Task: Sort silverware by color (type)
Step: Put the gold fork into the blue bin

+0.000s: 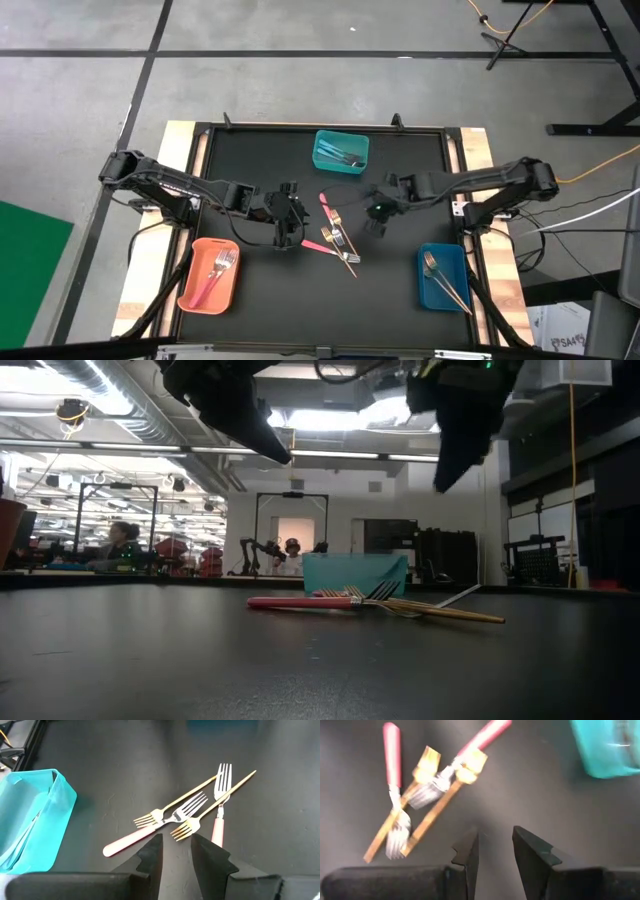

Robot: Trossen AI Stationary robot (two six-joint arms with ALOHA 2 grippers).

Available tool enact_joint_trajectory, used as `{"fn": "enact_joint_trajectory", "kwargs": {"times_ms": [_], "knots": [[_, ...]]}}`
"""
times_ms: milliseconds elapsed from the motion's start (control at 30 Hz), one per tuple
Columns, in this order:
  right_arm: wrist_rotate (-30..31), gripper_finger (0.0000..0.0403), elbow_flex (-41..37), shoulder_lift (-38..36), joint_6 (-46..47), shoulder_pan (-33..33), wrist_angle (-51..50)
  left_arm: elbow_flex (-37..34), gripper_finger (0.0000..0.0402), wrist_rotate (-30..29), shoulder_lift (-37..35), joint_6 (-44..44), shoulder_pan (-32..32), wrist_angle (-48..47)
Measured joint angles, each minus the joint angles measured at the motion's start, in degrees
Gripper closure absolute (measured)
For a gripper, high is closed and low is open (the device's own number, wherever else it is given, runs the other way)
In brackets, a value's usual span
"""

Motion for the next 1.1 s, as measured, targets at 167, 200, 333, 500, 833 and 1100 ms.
{"fn": "enact_joint_trajectory", "kwargs": {"times_ms": [167, 200, 333, 500, 833, 1100], "knots": [[-3.9, 0.0290, -8.9, 0.9, 4.0, 0.0, 19.8, 0.0, 0.0306, 0.0, 0.0, 0.1, 0.0, 0.0], [-3.9, 0.0290, -10.4, 1.3, 4.4, 0.0, 22.9, 0.0, 0.0306, 0.0, 0.0, 0.1, 0.0, 0.0], [-5.2, 0.0290, -14.2, 2.8, 4.6, 0.0, 32.1, 0.0, 0.0306, 0.0, 0.0, 0.0, 0.0, 0.2], [-5.4, 0.0290, -14.7, 6.1, 6.4, 0.1, 35.7, 0.0, 0.0306, 0.0, 0.0, 0.1, 0.0, 0.3], [-5.4, 0.0290, -14.7, 12.0, 13.0, 0.1, 39.7, 0.0, 0.0306, 0.0, 0.0, 0.1, 0.2, 0.3], [-4.9, 0.0290, -14.7, 15.2, 14.8, 0.1, 40.2, 0.0, 0.0306, 0.0, 0.0, 0.2, 0.2, 0.1]]}}
